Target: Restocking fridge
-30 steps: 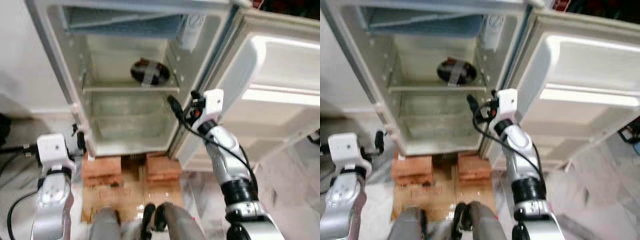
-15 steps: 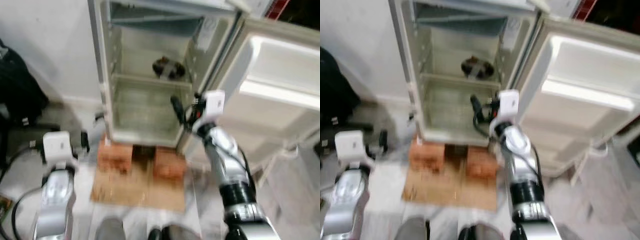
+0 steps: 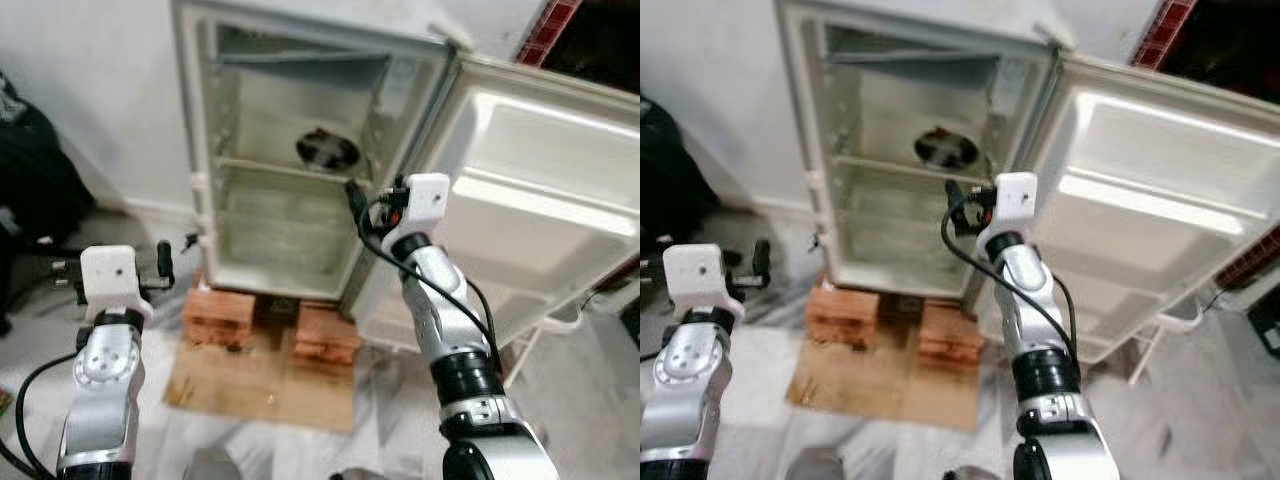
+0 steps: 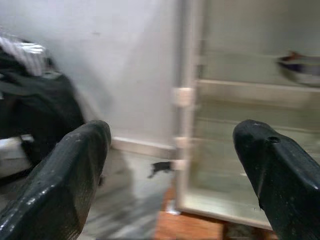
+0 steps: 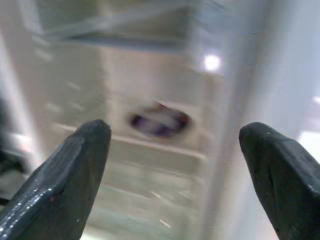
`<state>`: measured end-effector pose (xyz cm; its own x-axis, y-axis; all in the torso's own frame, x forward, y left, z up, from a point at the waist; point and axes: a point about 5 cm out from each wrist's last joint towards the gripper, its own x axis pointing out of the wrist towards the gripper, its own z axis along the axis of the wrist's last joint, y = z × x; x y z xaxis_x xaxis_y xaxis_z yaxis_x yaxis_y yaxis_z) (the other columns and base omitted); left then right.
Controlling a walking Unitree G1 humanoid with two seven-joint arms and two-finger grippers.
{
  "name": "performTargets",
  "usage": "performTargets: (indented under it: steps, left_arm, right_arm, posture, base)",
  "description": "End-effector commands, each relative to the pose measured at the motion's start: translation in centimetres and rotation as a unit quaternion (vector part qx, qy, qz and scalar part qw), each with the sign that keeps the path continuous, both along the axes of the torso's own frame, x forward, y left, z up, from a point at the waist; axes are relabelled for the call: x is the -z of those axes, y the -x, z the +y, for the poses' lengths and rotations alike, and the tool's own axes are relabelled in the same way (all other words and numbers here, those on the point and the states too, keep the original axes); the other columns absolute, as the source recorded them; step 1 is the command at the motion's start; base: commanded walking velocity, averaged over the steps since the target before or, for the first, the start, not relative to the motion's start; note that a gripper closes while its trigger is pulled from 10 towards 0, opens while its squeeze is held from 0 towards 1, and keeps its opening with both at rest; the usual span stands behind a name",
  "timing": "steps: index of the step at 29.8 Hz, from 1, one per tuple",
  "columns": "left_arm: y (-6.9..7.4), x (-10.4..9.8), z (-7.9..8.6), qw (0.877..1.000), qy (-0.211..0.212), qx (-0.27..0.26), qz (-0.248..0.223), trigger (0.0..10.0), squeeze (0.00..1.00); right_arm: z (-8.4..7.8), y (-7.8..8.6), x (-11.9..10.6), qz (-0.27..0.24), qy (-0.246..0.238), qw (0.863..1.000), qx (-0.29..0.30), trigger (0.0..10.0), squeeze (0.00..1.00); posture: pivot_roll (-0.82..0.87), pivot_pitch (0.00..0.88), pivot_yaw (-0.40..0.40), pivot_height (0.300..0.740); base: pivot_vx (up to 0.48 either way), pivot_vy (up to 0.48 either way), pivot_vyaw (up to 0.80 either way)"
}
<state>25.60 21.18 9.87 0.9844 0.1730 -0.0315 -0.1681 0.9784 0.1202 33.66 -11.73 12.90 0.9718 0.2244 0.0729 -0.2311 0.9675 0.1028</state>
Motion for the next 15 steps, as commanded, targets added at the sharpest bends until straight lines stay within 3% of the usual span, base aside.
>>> performTargets:
  steps: [1,4,8,10,12,15]
  left_arm:
    - [0.1,0.2,-0.5,1.000,0.003,0.014,0.001,10.0,0.00]
    - [0.2,0.1,-0.5,1.000,-0.002,0.014,0.000,10.0,0.00]
    - [0.4,0.0,-0.1,1.000,-0.006,0.013,-0.001,10.0,0.00]
    - [0.6,0.0,0.2,1.000,-0.008,0.010,0.001,10.0,0.00]
    - [0.7,0.1,0.3,1.000,-0.010,0.010,0.002,10.0,0.00]
    - [0.8,0.2,0.2,1.000,-0.008,0.022,0.002,10.0,0.00]
  right_arm:
    - [-0.5,0.1,0.3,0.005,0.005,1.000,0.006,10.0,0.00]
    - [-0.5,0.8,0.9,0.015,0.008,1.000,-0.020,10.0,0.00]
    - [-1.2,3.8,2.8,0.066,0.015,0.991,-0.112,10.0,0.00]
    - [-1.9,5.1,3.6,0.086,0.029,0.987,-0.131,10.0,0.00]
    - [-2.9,6.1,4.6,0.109,0.047,0.983,-0.137,10.0,0.00]
    - [-4.7,6.1,5.1,0.120,0.061,0.987,-0.093,10.0,0.00]
  posture:
    - [0.11,0.041,-0.117,0.740]
    - [0.11,0.043,-0.116,0.740]
    - [0.11,0.050,-0.124,0.740]
    - [0.11,0.052,-0.125,0.740]
    - [0.10,0.057,-0.123,0.740]
    - [0.09,0.061,-0.115,0.740]
  base:
    - [0.000,0.000,0.00]
    - [0.000,0.000,0.00]
    - [0.000,0.000,0.00]
    - [0.000,0.000,0.00]
    - [0.000,0.000,0.00]
    - [0.000,-0.091,0.00]
